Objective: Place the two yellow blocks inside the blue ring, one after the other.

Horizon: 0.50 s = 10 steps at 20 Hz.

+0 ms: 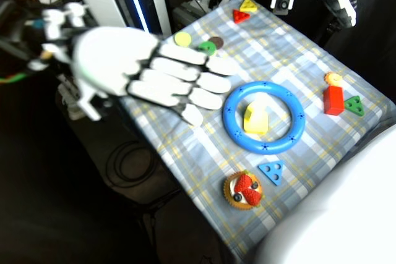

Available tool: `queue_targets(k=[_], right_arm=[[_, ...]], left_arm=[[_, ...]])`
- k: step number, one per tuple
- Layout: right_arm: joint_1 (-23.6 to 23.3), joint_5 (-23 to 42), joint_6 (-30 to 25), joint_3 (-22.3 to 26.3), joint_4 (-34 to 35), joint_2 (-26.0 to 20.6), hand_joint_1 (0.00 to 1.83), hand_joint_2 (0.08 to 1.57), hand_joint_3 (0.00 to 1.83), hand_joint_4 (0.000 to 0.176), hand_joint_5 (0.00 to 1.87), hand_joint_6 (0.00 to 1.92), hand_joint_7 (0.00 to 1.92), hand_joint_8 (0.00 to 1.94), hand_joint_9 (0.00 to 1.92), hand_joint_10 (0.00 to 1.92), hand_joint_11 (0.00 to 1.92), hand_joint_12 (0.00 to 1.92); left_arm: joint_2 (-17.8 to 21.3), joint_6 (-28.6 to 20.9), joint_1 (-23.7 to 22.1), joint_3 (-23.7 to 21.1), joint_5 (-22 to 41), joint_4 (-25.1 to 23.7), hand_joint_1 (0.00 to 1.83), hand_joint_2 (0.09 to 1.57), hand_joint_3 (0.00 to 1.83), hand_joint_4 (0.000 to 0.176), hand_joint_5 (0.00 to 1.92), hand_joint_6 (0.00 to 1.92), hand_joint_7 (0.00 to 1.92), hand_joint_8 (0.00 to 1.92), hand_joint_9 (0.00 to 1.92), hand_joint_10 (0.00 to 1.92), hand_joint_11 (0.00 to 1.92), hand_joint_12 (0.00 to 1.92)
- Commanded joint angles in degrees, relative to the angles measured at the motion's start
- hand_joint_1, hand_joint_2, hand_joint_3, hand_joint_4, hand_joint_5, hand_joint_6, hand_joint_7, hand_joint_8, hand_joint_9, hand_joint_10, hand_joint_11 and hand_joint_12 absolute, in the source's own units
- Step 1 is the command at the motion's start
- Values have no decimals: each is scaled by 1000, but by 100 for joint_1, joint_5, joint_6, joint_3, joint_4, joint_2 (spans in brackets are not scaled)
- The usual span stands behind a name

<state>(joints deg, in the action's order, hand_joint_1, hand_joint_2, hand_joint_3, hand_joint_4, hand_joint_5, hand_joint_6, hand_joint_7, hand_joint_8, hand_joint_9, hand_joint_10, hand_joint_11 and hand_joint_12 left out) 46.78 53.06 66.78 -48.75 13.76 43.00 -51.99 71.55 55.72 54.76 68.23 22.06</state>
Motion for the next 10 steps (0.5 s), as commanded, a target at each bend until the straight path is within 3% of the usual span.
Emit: queue_targets(k=[1,2,3,4,5,6,7,8,9,10], right_arm=[[1,1009,-40,46,-30,-49,477,1297,1,53,0,0,0,0,8,0,0,105],[106,1230,-71,106,8,-115,510,1299,1,36,0,0,0,0,1,0,0,20],[222,1486,-99,172,40,-182,538,1270,0,80,0,0,0,0,0,0,0,0],[310,1670,-113,214,80,-225,538,1270,0,80,0,0,0,0,0,0,0,0],[373,1838,-123,239,117,-256,548,1270,0,93,0,0,0,0,0,0,0,0],[428,1995,-129,265,152,-282,489,1275,0,65,0,0,0,0,0,0,0,0],[492,2188,-156,306,163,-329,476,1276,0,59,0,0,0,0,0,0,0,0],[564,2412,-179,358,169,-386,476,1276,0,59,0,0,0,0,0,0,0,0],[648,2643,-205,407,177,-450,475,1239,0,65,0,0,0,0,0,0,0,0],[725,2851,-241,443,179,-507,467,1235,0,55,0,0,0,0,0,0,0,0]], left_arm=[[16,-167,-10,26,924,-93,549,1425,6,68,89,2,52,0,9,0,0,2],[24,-263,24,30,1033,-99,514,1437,8,82,58,0,25,0,1,0,0,0],[44,-438,65,45,1178,-127,439,1437,7,100,15,2,3,0,0,0,11,6],[62,-633,104,72,1316,-174,439,1437,7,100,15,2,3,0,0,0,11,6],[80,-804,146,90,1463,-210,342,1452,0,112,0,0,0,0,0,0,6,155],[107,-887,178,85,1614,-245,453,1454,0,67,0,0,17,2,36,10,0,401],[125,-911,190,64,1732,-301,490,1449,0,58,0,0,21,2,46,10,0,490],[134,-920,190,39,1826,-376,490,1449,0,58,0,0,21,2,46,10,0,490],[142,-945,190,14,1979,-448,451,1457,2,91,0,0,0,0,49,7,0,494],[172,-1013,190,-6,2144,-519,466,1448,0,95,0,0,0,0,20,10,0,271]])
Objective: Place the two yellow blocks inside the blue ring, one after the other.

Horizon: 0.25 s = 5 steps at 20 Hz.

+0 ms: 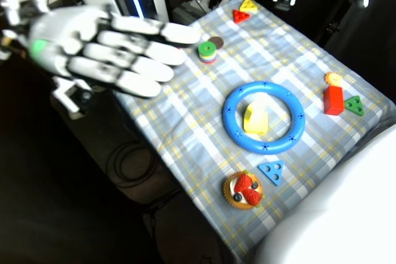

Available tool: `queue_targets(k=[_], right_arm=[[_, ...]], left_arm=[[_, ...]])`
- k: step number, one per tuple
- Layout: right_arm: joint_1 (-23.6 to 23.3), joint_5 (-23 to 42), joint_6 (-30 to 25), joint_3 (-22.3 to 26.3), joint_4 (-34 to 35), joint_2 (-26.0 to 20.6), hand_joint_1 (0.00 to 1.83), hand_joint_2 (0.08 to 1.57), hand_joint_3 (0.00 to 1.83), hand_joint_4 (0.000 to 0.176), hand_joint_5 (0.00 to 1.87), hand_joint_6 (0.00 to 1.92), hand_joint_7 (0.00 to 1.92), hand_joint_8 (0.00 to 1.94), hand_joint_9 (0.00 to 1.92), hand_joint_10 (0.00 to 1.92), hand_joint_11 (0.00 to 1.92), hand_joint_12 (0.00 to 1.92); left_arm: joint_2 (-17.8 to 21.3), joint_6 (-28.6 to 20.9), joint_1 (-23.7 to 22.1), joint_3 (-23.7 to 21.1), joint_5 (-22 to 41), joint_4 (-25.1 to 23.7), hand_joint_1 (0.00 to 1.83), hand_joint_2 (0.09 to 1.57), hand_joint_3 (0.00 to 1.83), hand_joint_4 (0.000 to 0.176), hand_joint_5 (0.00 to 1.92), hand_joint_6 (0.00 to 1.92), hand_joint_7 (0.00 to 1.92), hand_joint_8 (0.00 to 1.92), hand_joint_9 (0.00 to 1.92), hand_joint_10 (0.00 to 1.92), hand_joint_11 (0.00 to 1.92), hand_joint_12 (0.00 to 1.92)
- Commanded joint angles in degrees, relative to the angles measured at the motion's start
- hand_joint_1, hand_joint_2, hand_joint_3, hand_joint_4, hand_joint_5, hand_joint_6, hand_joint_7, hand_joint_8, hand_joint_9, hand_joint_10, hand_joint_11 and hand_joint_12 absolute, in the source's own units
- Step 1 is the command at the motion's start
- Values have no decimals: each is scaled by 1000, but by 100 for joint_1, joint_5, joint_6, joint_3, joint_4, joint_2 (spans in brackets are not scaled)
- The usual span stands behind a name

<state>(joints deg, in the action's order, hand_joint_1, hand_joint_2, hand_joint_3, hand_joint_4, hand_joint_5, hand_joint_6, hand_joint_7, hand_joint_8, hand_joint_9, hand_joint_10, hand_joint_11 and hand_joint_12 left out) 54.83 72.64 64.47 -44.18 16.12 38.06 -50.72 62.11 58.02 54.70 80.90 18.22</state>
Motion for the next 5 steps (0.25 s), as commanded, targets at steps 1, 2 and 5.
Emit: queue_targets(k=[1,2,5], right_arm=[[-4,1133,-66,12,-57,-61,467,1235,0,55,0,0,0,0,0,0,0,0],[48,1297,-118,23,-57,-102,451,1231,0,37,0,0,0,0,0,0,0,0],[136,1717,-204,59,-75,-215,524,1234,0,29,0,0,0,0,0,0,0,0]], left_arm=[[92,-142,-38,-13,1060,-204,466,1448,0,95,0,0,0,0,20,10,0,271],[132,-163,-37,-35,1209,-254,507,1382,0,127,0,0,0,0,15,6,0,97],[269,-163,-57,-78,1584,-357,557,1374,0,174,0,0,0,0,0,0,0,3]])
